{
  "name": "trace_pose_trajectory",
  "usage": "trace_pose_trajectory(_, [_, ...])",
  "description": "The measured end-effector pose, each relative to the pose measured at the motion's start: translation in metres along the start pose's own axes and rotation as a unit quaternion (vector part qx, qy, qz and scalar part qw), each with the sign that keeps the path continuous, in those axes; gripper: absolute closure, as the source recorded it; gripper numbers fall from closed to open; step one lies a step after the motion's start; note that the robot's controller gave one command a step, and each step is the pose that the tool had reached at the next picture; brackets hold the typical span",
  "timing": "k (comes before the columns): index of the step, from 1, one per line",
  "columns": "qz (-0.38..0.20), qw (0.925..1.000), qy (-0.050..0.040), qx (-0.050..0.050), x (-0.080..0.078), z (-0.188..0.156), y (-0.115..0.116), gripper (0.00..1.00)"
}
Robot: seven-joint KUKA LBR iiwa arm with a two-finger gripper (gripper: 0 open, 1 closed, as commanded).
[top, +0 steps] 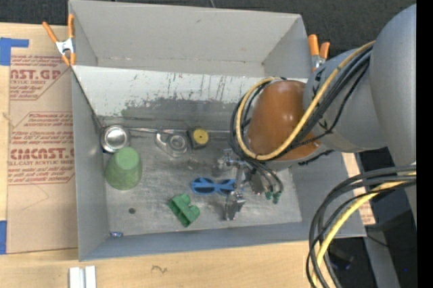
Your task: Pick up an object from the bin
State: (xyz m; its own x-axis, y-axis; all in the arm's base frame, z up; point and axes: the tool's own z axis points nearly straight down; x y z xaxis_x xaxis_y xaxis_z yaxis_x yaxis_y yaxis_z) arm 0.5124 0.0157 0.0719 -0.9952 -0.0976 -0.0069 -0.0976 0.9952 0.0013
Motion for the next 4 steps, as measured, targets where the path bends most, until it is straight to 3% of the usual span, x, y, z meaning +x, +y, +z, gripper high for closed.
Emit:
trace_pose_trajectory(1, [0.000, 1.0000, 0.0022, 0.000, -0.001, -0.001, 0.001, 0.00])
trace_pose_trajectory(2, [0.000, 1.0000, 0.0052, 0.000, 0.000, -0.003, 0.001, 1.00])
trace_pose_trajectory(4, [-0.001, 1.0000, 0.0025, 0.000, -0.001, -0.030, 0.002, 1.00])
